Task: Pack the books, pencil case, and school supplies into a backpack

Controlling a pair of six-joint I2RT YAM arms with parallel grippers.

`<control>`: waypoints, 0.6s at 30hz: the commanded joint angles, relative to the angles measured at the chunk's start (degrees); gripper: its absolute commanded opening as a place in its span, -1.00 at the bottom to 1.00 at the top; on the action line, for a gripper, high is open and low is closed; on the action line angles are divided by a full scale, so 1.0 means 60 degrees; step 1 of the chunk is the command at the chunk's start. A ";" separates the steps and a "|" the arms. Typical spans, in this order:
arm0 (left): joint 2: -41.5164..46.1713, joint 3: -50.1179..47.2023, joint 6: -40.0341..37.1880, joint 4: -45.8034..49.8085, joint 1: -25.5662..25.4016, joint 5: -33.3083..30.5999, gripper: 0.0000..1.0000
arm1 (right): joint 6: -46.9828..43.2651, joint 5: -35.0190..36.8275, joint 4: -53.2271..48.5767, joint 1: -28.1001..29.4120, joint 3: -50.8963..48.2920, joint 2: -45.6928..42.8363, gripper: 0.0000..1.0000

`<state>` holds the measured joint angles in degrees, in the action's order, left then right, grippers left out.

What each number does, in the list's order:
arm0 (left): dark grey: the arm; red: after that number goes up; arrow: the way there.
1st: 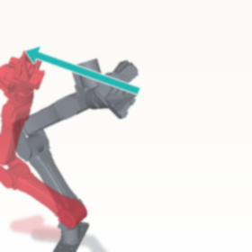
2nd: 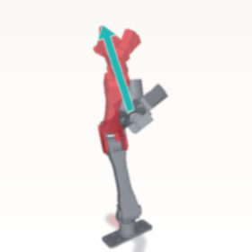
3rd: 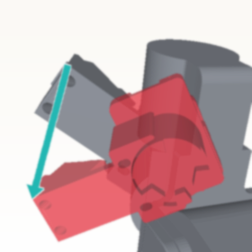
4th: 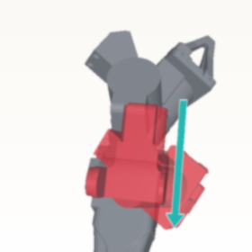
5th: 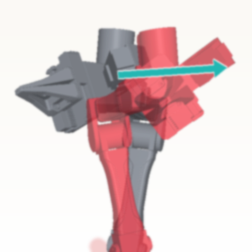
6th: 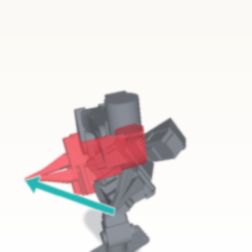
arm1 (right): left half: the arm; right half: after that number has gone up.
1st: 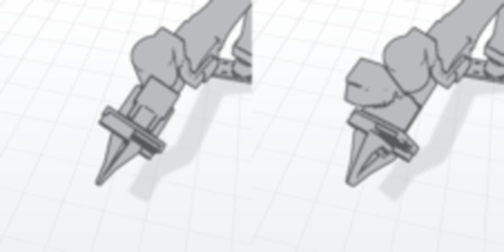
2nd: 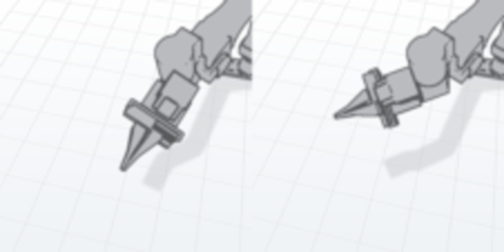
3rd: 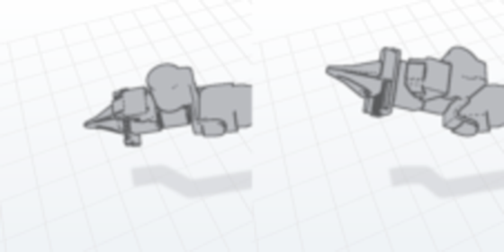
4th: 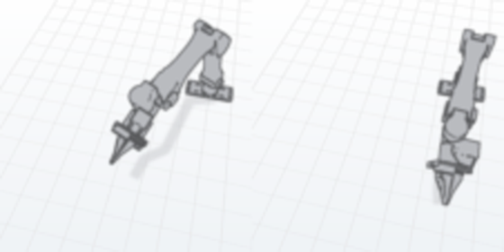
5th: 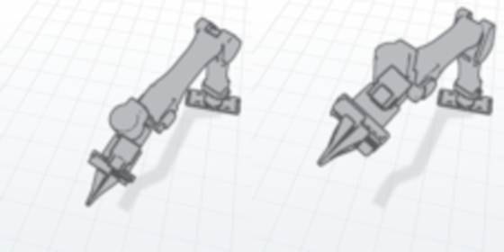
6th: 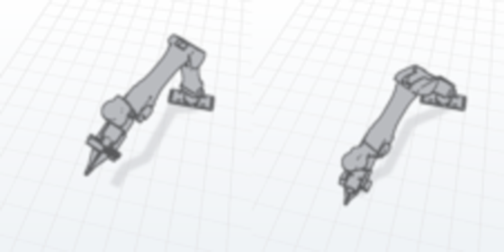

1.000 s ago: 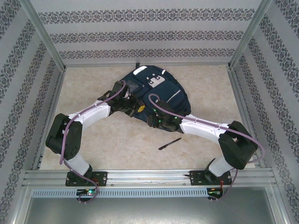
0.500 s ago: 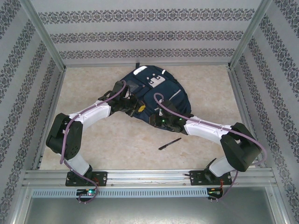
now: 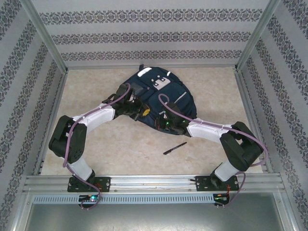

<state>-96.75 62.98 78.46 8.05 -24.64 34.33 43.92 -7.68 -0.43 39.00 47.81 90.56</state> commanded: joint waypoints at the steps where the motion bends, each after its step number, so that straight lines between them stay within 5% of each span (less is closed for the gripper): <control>1: 0.0114 0.0065 -0.0160 -0.0189 0.0000 0.0801 -1.00 | 0.0639 0.1231 -0.0116 -0.0230 0.0072 -0.0357 -1.00; 6: 0.0274 -0.0207 -0.0462 0.0030 0.0557 0.0661 -1.00 | 0.0853 0.0228 -0.0619 -0.1004 -0.0519 -0.0922 -1.00; 14: 0.0165 -0.0009 -0.1326 0.0571 0.1199 0.0534 -1.00 | -0.2317 -0.2717 -0.0606 -0.1727 -0.0984 -0.1377 -1.00; 18: -0.0184 0.0044 -0.1447 0.0169 0.1350 0.0554 -1.00 | -0.3190 -0.5551 -0.0156 -0.2038 -0.0985 -0.1377 -1.00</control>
<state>-96.97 62.70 72.44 8.14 -20.56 42.22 31.59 -29.76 1.63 29.06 43.29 83.64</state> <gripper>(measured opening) 0.043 0.043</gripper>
